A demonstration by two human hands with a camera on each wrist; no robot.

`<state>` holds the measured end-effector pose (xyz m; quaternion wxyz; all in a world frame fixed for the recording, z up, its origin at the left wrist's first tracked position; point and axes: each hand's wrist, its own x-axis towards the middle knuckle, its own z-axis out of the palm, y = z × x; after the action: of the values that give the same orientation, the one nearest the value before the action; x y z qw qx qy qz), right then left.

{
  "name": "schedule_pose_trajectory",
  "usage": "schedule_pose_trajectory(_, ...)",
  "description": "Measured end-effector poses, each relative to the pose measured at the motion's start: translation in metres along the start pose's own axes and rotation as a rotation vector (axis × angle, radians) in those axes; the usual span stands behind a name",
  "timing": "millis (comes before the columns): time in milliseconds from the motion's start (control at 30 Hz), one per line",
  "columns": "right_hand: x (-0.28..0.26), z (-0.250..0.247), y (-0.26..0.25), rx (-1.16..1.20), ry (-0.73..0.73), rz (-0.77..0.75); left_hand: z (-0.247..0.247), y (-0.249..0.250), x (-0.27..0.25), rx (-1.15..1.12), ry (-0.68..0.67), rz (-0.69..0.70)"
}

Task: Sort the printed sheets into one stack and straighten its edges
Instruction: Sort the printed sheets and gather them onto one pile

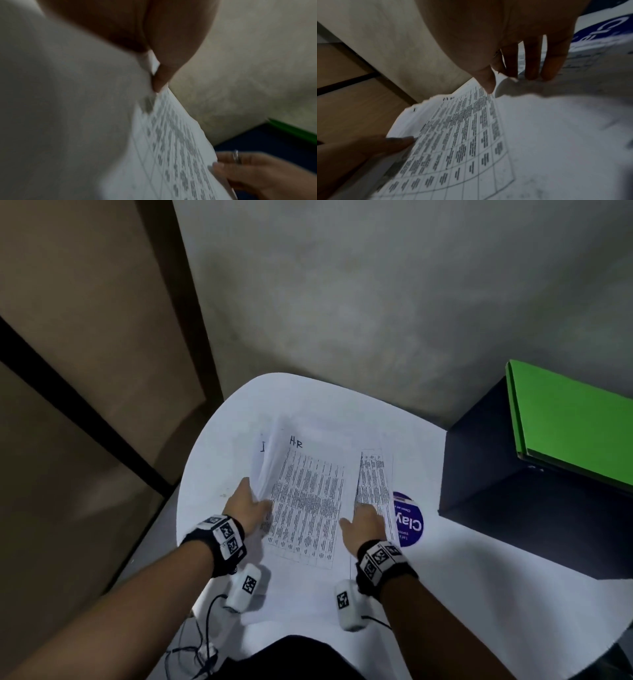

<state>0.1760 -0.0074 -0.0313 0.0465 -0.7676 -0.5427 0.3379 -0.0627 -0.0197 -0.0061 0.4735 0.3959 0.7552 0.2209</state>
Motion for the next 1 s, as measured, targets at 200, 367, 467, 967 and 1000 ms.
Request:
schedule_pose_trajectory(200,0.007,-0.018,0.019,-0.100,0.154,0.111,-0.035,-0.017,0.002,-0.117,0.095,0.130)
schedule_pose_trajectory(367,0.014,-0.020,0.019,-0.177,0.019,0.178,-0.057,-0.032,0.000,-0.262,0.156,0.057)
schedule_pose_trajectory(467,0.017,-0.020,0.017,-0.142,0.040,0.208,-0.058,-0.031,-0.003,-0.311,0.155,0.058)
schedule_pose_trajectory(967,-0.025,-0.125,0.007,0.331,0.546,0.016,-0.044,-0.022,-0.001,-0.244,0.040,-0.021)
schedule_pose_trajectory(1000,-0.030,-0.142,0.001,0.359,0.630,-0.027,-0.040,-0.020,-0.003,-0.221,0.031,-0.033)
